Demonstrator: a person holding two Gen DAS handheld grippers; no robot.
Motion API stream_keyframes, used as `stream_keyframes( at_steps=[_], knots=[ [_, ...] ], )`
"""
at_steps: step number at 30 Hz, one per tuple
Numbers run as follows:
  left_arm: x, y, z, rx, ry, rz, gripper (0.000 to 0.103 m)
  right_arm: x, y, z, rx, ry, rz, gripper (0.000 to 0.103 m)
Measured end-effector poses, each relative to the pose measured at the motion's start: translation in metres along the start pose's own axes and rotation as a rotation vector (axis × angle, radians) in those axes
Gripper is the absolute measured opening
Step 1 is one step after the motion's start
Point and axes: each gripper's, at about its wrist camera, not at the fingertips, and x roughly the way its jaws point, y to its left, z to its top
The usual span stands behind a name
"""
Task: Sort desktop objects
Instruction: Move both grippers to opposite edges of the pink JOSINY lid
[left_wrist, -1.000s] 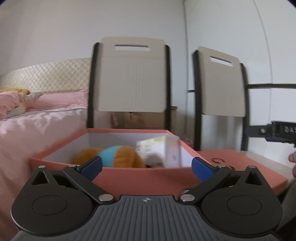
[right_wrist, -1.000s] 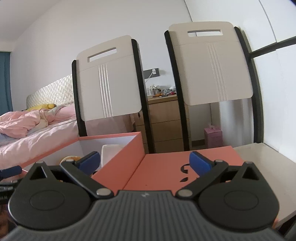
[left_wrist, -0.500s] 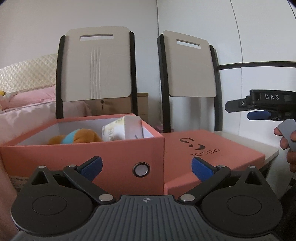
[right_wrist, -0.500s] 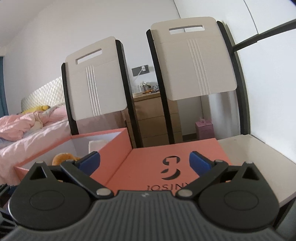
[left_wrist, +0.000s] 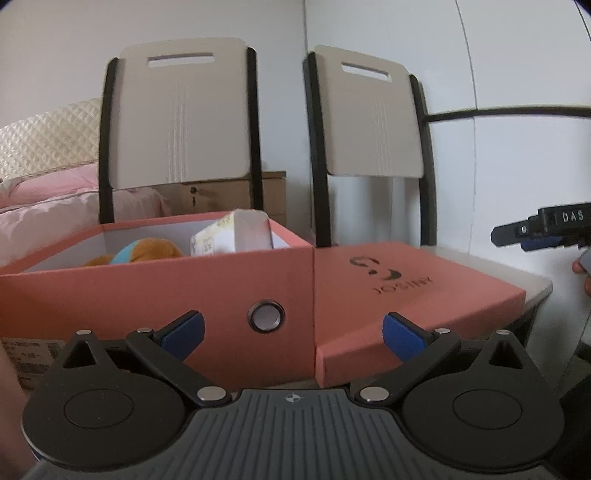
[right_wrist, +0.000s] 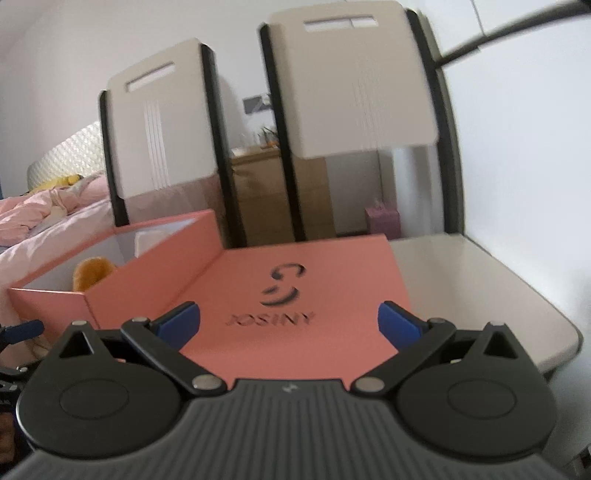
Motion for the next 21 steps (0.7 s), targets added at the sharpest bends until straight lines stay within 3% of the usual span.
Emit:
stream_keyframes(
  at_steps=[4, 12, 16, 21],
  knots=[
    [0.004, -0.002, -0.004, 0.021, 0.012, 0.000, 0.103, -0.003, -0.021, -0.001, 0.013, 0.003, -0.032, 0.103],
    [0.017, 0.002, -0.013, -0.034, 0.066, -0.030, 0.103, 0.013, -0.047, -0.003, 0.002, 0.013, -0.040, 0.103],
    [0.024, -0.001, -0.018, -0.054, 0.097, -0.059, 0.103, 0.029, -0.055, -0.010, 0.025, 0.077, -0.012, 0.103],
    [0.036, -0.005, -0.022, -0.095, 0.128, -0.125, 0.103, 0.041, -0.057, -0.014, -0.004, 0.087, -0.017, 0.103]
  ],
)
